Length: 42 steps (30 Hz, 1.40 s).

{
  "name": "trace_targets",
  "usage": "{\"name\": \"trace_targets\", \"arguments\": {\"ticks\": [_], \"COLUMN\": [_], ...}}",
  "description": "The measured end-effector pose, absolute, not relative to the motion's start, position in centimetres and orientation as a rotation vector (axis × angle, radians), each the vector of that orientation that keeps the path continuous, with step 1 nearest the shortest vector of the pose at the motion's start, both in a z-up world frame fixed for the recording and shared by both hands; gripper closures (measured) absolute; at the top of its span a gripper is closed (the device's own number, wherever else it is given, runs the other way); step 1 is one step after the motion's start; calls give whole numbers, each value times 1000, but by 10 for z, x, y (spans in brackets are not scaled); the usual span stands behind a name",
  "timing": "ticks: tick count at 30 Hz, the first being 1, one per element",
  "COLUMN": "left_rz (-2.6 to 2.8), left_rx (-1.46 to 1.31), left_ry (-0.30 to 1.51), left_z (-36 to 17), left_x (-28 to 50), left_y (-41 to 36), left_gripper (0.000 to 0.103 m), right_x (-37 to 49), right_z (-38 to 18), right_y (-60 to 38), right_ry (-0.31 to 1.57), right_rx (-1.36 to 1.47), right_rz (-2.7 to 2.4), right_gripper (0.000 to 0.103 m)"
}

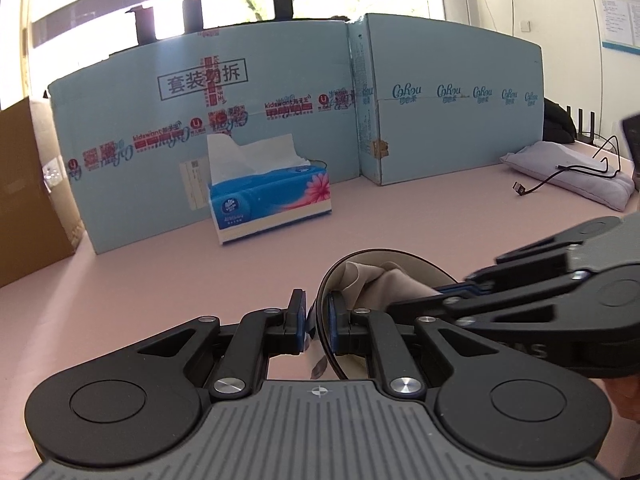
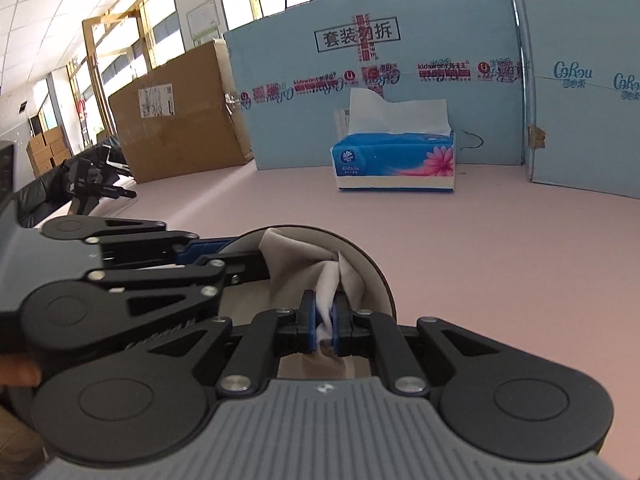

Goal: Clean bowl
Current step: 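Lift the bowl with the left tool and bring the cloth into it, then wipe the cloth around the bowl's inside with the right gripper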

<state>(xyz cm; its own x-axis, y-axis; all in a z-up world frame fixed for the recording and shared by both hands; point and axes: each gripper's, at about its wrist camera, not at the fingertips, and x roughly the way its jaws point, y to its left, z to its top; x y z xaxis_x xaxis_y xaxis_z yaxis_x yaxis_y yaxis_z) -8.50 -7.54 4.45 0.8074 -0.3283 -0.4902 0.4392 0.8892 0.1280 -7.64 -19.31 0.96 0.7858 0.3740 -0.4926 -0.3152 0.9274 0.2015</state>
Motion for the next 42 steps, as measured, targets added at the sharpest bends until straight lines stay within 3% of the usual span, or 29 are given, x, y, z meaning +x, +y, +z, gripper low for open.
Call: {"name": "trace_targets", "arguments": {"ticks": [30,42], "left_rz": [-446,-453], "left_rx": [301,336], "left_ry": [416,406], "left_z": [43,45], "left_x": [-98,-103], "left_y": [-80,-83], "left_gripper": [88,88], "right_x": [-97,-98], "right_z": [17,13], "right_y": [-207,-189], "right_ry": [684,778], "right_rx": [119,-27], "right_rz": [524,537], "right_gripper": [93,93]}}
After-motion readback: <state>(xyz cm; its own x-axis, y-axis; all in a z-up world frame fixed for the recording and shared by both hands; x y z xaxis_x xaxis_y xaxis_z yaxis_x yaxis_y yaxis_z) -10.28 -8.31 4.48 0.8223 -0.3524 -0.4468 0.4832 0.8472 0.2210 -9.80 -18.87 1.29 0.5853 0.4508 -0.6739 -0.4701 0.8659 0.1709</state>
